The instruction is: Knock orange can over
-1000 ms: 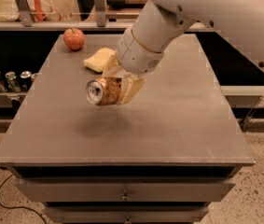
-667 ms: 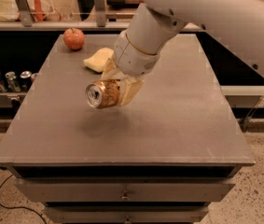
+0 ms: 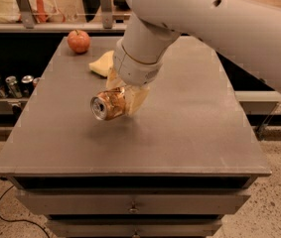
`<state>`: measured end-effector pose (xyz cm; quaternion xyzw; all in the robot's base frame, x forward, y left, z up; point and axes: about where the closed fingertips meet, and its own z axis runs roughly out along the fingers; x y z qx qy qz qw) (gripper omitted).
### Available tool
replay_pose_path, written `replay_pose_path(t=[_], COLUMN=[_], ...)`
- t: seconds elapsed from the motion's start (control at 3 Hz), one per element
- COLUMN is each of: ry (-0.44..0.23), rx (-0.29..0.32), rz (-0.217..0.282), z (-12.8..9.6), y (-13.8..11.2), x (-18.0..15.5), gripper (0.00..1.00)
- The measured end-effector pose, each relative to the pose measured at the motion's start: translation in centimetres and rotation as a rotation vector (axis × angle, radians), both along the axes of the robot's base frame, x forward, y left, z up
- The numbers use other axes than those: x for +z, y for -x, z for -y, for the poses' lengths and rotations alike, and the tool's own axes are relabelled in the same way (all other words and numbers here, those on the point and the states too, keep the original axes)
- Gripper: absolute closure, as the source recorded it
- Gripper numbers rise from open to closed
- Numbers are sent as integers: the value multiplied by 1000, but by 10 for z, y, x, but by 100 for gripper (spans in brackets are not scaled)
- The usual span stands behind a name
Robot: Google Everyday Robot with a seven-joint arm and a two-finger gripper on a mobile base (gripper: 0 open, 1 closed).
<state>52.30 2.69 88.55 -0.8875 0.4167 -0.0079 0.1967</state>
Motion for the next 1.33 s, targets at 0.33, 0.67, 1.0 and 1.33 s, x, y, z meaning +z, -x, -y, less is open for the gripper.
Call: replay_pose_path(t=[0.33, 0.67, 1.0, 1.33], ry=[60, 104, 139, 163], rx=[1, 19, 34, 44], rz=[39, 54, 65, 75], z=[-1, -3, -4, -6], y=[1, 6, 12, 16], x=[-5, -10, -13, -15], gripper=[100, 100, 100, 100])
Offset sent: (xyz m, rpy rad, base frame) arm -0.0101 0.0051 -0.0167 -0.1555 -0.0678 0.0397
